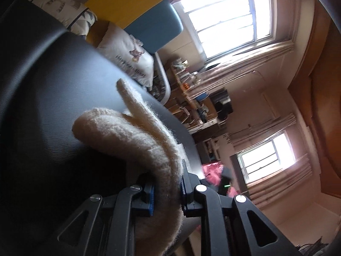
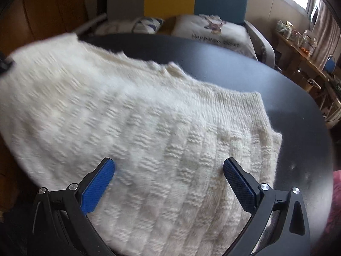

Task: Fold clothes
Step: 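Lift the pinched sweater edge with the left gripper and fold it over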

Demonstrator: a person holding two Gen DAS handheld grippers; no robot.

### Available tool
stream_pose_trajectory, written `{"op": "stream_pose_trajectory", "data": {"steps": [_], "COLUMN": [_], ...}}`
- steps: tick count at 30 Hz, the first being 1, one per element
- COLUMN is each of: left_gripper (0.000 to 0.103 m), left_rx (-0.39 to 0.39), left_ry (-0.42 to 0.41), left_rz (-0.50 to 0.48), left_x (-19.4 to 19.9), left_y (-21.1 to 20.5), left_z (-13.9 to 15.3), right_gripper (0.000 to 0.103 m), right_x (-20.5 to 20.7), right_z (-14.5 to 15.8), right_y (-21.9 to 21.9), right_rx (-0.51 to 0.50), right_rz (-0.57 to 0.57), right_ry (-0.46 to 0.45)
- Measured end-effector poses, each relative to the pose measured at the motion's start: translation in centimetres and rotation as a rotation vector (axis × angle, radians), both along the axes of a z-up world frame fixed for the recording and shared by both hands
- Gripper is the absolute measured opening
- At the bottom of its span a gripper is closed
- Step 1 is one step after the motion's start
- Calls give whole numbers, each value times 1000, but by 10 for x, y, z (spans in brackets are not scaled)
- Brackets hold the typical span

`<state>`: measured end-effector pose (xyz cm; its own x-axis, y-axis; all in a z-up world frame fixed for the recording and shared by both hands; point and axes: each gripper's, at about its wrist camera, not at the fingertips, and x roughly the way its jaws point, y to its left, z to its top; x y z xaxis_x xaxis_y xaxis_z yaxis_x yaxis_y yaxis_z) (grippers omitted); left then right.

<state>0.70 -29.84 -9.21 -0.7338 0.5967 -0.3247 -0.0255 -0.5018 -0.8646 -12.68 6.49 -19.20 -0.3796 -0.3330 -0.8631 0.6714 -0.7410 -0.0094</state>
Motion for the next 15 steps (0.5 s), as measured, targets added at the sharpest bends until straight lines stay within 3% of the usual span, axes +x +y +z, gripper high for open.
{"op": "stream_pose_trajectory", "data": {"steps": [5, 15], "left_gripper": [16, 16], "left_rx": [48, 128], "left_ry": [63, 126], "left_rz": [-22, -140], "left_x": [-14, -63], "left_y": [23, 109], "left_z": [25, 55], "right_gripper": [103, 103], "right_x": [-6, -7], "right_z": [-10, -15], "right_y": [2, 14], "right_rx": [0, -84], "right_rz": [1, -9], "right_ry": [-48, -35]}}
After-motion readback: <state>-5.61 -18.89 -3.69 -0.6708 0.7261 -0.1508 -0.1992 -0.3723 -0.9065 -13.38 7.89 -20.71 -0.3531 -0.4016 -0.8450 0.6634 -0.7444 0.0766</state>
